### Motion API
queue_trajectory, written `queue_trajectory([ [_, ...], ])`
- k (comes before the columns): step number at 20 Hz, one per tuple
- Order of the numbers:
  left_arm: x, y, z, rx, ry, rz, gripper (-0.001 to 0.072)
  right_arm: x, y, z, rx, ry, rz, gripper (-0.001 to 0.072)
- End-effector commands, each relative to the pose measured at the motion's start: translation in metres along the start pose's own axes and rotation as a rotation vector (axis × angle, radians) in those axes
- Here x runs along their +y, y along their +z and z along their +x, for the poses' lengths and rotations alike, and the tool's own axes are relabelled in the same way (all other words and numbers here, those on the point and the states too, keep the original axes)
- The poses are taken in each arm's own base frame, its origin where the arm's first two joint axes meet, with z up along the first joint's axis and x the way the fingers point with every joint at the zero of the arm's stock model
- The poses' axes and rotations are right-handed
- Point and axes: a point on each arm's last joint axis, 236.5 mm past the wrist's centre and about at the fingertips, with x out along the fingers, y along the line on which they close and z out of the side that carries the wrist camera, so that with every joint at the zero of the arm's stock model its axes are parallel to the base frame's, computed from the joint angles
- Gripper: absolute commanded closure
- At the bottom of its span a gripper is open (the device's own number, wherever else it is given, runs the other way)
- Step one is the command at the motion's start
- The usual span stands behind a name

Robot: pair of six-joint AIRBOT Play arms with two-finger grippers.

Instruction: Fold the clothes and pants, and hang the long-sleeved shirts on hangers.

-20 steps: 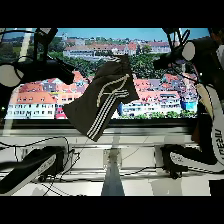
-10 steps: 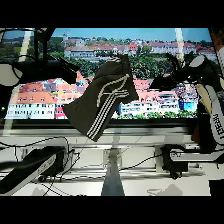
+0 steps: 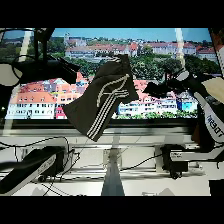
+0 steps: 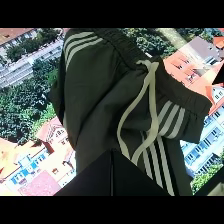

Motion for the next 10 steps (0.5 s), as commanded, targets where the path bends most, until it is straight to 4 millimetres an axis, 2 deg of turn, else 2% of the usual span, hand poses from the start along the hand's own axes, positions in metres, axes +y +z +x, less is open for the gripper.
queue_trajectory([
  [1, 0.0, 0.0, 0.0, 0.0, 0.0, 0.001, 0.07, 0.014, -0.004, 0.013, 0.027, 0.078, 0.094, 0.0257],
  [5, 0.0, 0.0, 0.0, 0.0, 0.0, 0.001, 0.07, 0.025, -0.014, 0.025, 0.084, 0.145, 0.139, 0.0221],
  [10, 0.0, 0.0, 0.0, 0.0, 0.0, 0.001, 0.0701, 0.028, -0.052, 0.038, 0.274, 0.202, 0.161, 0.0222],
])
